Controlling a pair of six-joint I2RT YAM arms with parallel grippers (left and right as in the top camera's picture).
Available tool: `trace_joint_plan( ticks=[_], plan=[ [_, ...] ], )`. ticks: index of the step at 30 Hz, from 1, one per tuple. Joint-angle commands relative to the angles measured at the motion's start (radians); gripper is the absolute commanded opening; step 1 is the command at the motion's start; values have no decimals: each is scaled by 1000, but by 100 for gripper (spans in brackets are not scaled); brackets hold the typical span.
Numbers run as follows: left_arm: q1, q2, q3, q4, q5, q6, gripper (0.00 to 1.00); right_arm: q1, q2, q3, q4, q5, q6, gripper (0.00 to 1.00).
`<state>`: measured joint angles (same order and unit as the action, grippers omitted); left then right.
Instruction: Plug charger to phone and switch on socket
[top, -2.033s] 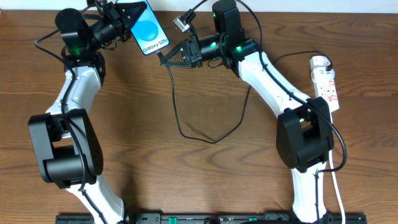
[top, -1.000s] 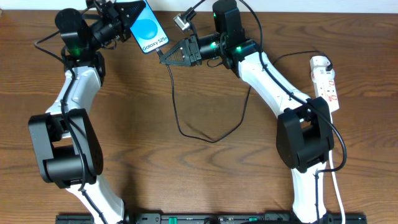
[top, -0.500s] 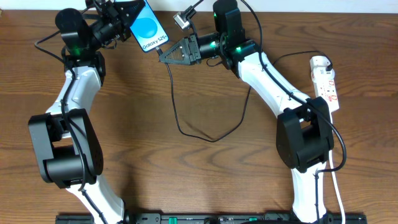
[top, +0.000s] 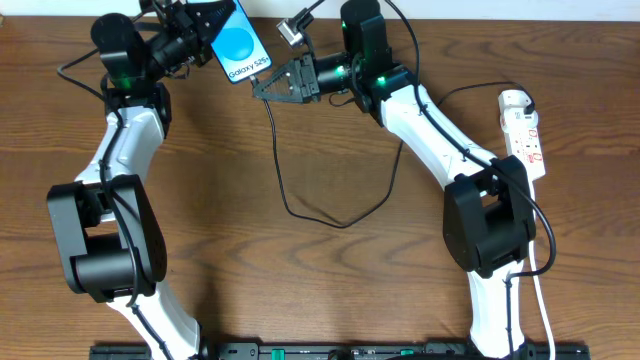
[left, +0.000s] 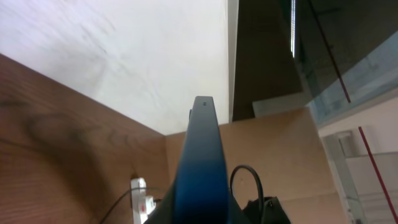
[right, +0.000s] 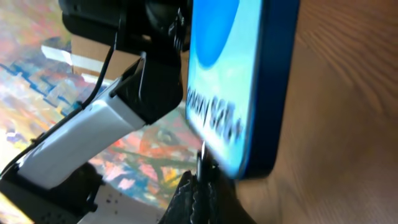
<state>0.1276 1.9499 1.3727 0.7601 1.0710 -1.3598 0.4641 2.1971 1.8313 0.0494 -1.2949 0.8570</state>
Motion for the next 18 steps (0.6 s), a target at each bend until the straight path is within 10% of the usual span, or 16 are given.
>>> trace_joint_plan(
  ticks=[1, 18],
  plan=[
    [-51, -14, 3, 5, 149, 20, 7, -4, 3, 18, 19, 173, 12, 1],
    [-47, -14, 3, 5, 148, 21, 7, -11, 3, 18, -12, 124, -11, 1]
  ],
)
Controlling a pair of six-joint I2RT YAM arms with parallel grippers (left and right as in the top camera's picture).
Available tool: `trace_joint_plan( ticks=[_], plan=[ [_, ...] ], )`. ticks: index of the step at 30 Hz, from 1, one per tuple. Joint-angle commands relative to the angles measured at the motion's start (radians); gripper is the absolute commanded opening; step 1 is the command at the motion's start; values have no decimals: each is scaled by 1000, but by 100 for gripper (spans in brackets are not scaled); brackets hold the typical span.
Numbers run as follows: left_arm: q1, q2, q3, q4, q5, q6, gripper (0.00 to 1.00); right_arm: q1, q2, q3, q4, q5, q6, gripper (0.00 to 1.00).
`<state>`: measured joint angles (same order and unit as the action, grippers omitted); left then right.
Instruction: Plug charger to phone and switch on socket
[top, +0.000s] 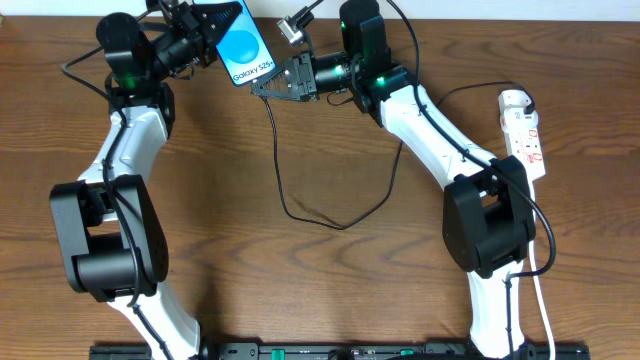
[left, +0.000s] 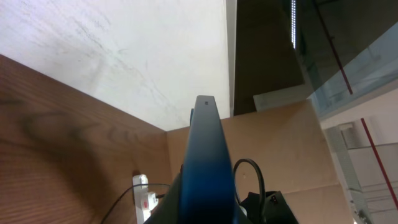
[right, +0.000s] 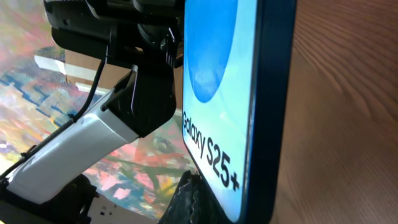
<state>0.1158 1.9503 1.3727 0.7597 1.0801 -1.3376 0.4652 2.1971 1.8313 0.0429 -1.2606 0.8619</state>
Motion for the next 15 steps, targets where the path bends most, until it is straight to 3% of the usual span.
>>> trace_joint_plan(
  ticks=[1, 8, 15],
  plan=[
    [-34, -15, 3, 5, 139, -2, 7, -13, 3, 18, -20, 79, -27, 3],
    [-29, -15, 3, 5, 139, -2, 7, -29, 3, 18, -100, 35, -90, 18],
    [-29, -15, 3, 5, 139, 2, 7, -63, 3, 18, -99, -4, -93, 27]
  ],
)
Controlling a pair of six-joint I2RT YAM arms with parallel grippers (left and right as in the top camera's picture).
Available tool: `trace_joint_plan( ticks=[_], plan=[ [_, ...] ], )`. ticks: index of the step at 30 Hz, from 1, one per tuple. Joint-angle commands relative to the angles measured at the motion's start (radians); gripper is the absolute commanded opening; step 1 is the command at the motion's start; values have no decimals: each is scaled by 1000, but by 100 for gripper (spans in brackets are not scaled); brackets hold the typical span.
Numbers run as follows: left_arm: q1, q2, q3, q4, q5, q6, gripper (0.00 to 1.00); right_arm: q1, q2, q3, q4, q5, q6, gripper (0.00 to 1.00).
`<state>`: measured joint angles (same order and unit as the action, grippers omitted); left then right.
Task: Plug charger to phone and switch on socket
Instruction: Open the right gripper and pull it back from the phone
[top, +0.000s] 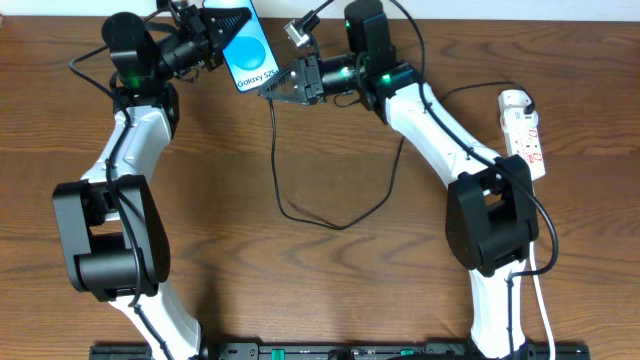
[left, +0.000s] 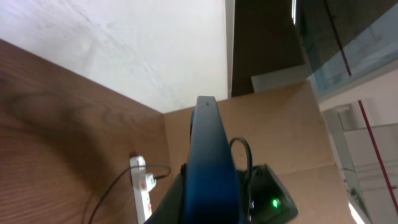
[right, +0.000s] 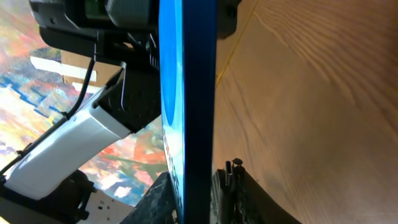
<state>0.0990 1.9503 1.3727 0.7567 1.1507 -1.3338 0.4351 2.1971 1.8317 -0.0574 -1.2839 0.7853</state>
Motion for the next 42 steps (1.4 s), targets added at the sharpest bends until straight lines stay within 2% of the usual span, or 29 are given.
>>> trace_joint_plan(
  ticks=[1, 12, 19, 27, 35, 42],
  plan=[
    [-12, -15, 3, 8, 68, -2, 7, -37, 3, 17, 2, 13, -16, 26],
    [-5, -14, 3, 8, 68, 6, 7, -47, 3, 17, -28, -40, -54, 26],
    [24, -14, 3, 8, 69, 6, 7, -45, 3, 17, -285, 19, -252, 26],
    [29, -14, 3, -6, 73, 36, 7, -27, 3, 17, -438, 164, -346, 24],
    [30, -14, 3, -192, 73, 165, 7, 10, 3, 17, -624, 418, -454, 21],
    [30, -14, 3, -369, 109, 308, 7, 26, 3, 17, -668, 556, -458, 21]
  ],
)
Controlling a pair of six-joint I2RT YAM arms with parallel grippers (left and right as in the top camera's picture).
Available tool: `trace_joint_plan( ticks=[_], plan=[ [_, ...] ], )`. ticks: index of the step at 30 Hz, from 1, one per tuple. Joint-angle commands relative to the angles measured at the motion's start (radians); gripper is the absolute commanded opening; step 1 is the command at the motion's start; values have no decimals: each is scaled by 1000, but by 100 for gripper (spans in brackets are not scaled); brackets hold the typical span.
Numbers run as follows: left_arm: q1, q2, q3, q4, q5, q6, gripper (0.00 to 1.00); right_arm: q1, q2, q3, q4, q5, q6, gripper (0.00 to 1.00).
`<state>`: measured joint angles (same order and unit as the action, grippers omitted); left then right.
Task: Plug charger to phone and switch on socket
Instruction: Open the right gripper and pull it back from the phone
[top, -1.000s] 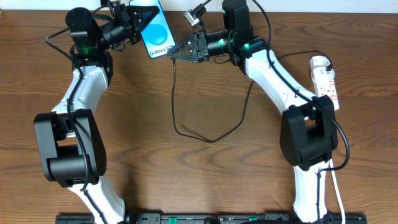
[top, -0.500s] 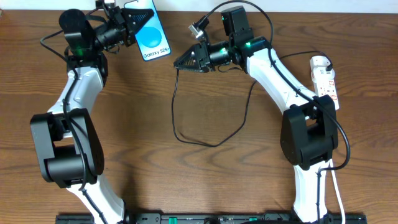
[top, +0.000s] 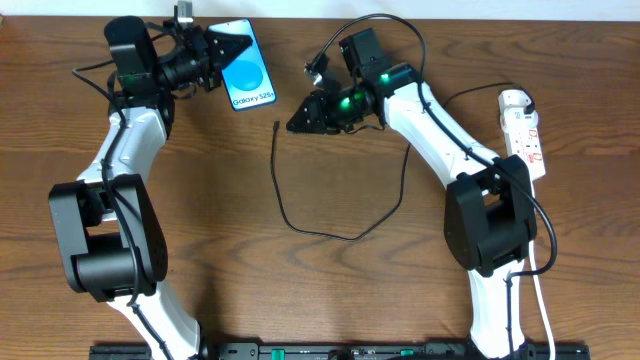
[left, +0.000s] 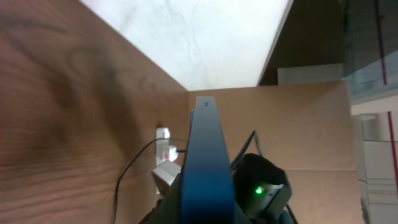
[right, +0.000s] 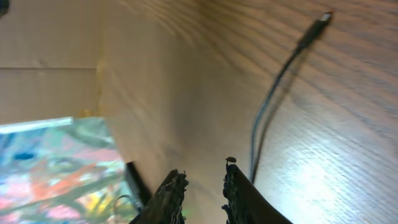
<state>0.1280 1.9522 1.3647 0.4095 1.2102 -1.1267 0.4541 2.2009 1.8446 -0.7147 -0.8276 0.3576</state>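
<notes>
A blue phone with its "Galaxy S25+" screen facing up is held above the table's far edge, my left gripper shut on its top end. In the left wrist view the phone is edge-on. The black charger cable loops over the table. Its plug end lies on the wood below the phone, apart from it. My right gripper hovers just right of the plug, open and empty. The right wrist view shows the open gripper, the cable and its plug beyond.
A white power strip with red switches lies along the right edge, its white lead running toward the front. The cable's far end rises behind my right arm. Bare wooden table fills the middle and front.
My right gripper was shut on the plug at the phone's lower edge. Now it is open and lower right, and the plug lies on the table. The phone has tilted flatter.
At first my left gripper held the phone up while my right gripper held the plug just under its lower edge. The two stayed close over the following moments, the phone turning. Now the plug lies loose on the table and my right gripper is empty.
</notes>
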Motion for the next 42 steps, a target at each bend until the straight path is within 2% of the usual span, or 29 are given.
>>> trace_joint_plan(
  ticks=[1, 3, 11, 14, 16, 17, 28, 42],
  plan=[
    [1, -16, 11, -41, 63, 122, 7, 8, -1, 4, -19, 122, -31, 22],
    [1, -16, 11, -82, 74, 160, 7, 10, -1, 4, -40, 166, -34, 29],
    [1, -16, 11, -146, 77, 214, 7, 20, -1, 4, -90, 254, -52, 32],
    [1, -16, 11, -147, 77, 225, 7, 20, -1, 4, -92, 254, -52, 53],
    [1, -16, 11, -147, 76, 233, 7, 20, -1, 4, -105, 259, -52, 96],
    [1, -16, 11, -147, 76, 233, 7, 20, -1, 4, -121, 261, -52, 99],
    [1, -16, 11, -148, 55, 233, 7, 21, -1, 4, -131, 417, -52, 99],
    [1, -16, 11, -166, 61, 235, 7, 21, -1, 4, -131, 423, -52, 99]
  ],
)
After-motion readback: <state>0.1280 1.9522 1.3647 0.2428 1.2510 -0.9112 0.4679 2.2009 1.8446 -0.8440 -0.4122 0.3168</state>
